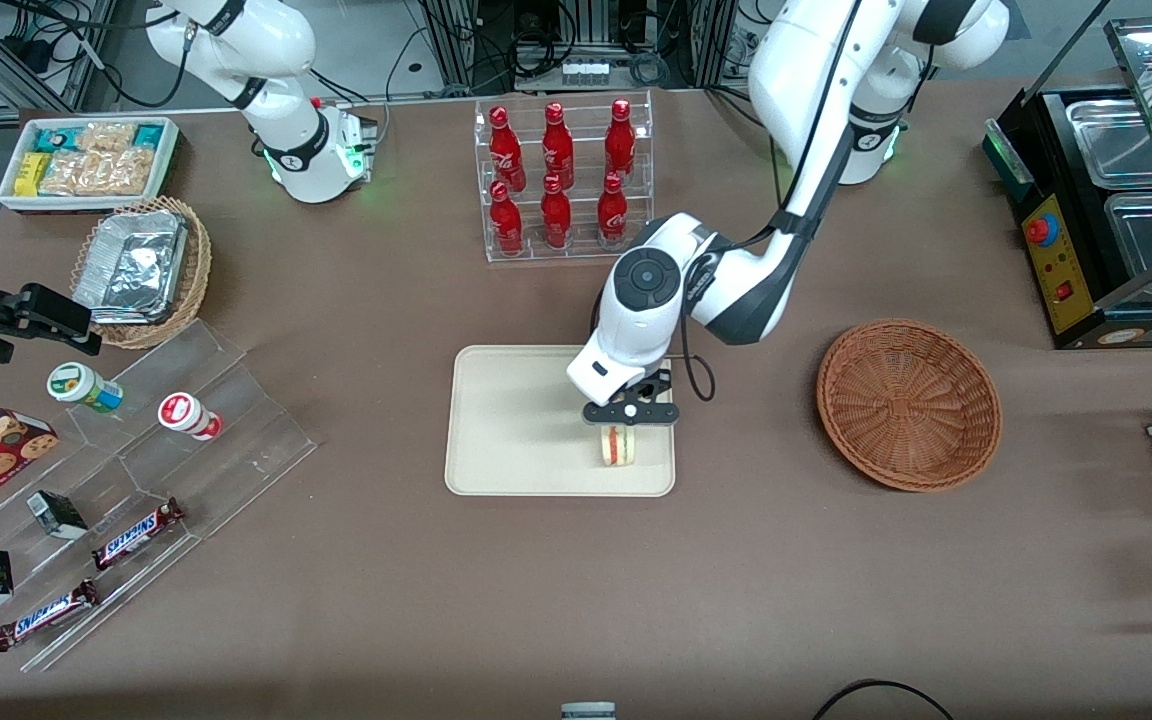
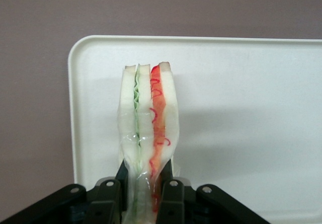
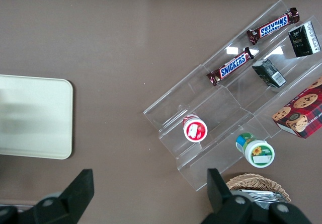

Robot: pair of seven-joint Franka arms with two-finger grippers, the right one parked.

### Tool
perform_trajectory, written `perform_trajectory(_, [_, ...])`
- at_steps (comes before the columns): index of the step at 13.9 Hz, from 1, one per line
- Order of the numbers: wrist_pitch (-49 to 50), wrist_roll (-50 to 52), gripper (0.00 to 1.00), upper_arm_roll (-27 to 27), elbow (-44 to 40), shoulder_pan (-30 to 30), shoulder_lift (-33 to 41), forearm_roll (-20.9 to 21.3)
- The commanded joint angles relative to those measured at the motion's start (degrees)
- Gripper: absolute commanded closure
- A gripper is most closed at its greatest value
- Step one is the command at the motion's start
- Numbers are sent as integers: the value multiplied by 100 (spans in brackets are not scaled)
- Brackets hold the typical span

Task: Place sandwich from basket to tray
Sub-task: 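Lift the sandwich and carry it with the left gripper over the tray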

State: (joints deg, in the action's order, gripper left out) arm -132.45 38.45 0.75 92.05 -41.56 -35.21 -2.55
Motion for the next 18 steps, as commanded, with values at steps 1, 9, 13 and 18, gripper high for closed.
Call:
perform_trajectory(1, [-272, -92, 72, 57, 59, -124, -91, -105])
perform_trajectory(9, [-378, -127, 56, 57, 85, -90, -258, -105])
perform_trajectory(13, [-325, -66, 0, 57, 68, -89, -241, -105])
perform_trajectory(18, [288, -22, 0, 92, -2, -54, 259, -87])
